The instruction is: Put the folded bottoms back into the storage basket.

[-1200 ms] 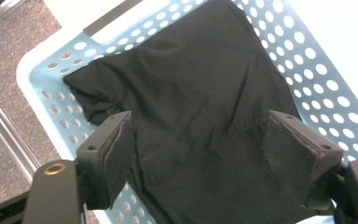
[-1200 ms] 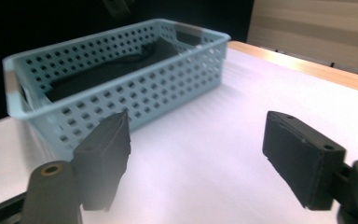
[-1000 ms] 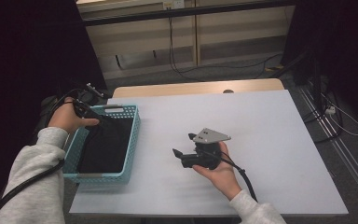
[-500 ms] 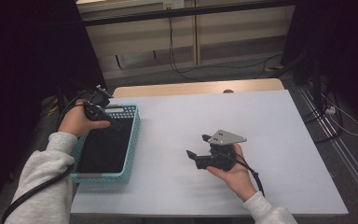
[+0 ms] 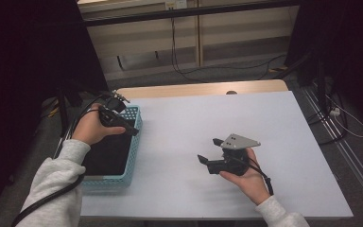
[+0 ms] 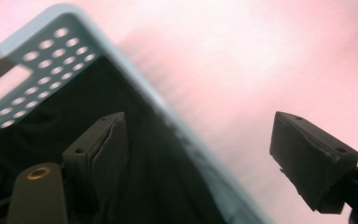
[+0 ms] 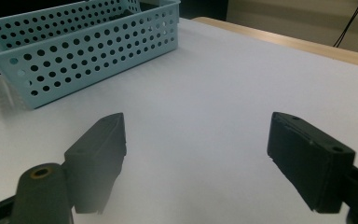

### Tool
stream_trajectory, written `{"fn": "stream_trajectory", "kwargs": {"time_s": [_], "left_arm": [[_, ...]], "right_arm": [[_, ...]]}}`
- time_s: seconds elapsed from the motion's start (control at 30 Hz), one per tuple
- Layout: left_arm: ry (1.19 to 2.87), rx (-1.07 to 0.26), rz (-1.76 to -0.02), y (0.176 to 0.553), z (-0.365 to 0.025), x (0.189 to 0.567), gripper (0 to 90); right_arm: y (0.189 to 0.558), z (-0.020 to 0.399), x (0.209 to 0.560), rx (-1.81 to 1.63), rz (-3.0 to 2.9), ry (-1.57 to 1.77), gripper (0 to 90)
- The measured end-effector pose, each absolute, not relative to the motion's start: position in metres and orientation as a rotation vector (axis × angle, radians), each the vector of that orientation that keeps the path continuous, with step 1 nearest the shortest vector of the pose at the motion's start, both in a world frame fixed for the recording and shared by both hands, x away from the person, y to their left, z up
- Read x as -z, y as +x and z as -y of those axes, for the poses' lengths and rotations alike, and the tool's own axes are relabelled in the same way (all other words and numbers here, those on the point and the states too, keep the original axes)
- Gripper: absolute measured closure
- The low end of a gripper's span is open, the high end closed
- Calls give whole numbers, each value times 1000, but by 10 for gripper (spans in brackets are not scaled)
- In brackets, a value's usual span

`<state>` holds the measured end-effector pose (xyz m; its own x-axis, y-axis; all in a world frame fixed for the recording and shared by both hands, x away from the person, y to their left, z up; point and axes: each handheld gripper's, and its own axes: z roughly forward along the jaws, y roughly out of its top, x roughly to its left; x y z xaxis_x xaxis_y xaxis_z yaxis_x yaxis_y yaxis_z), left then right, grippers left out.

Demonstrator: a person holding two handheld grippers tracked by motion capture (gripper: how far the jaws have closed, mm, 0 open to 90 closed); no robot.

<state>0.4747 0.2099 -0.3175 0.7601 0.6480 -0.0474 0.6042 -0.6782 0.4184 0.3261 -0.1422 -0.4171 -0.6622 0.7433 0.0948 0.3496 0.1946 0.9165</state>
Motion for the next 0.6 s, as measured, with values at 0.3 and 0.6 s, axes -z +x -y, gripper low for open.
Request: {"fn": "stream_trajectory", "kwargs": {"time_s": [0.3,0.6], "left_arm": [[2545,-119,-883,463,-190,329,188],[2525,-89,-822,454,-172,337,189]], "right_arm": [[320,159,420,-1438,-2103,1050,192],[316,174,420,-1430,-2091,1077,192]]}}
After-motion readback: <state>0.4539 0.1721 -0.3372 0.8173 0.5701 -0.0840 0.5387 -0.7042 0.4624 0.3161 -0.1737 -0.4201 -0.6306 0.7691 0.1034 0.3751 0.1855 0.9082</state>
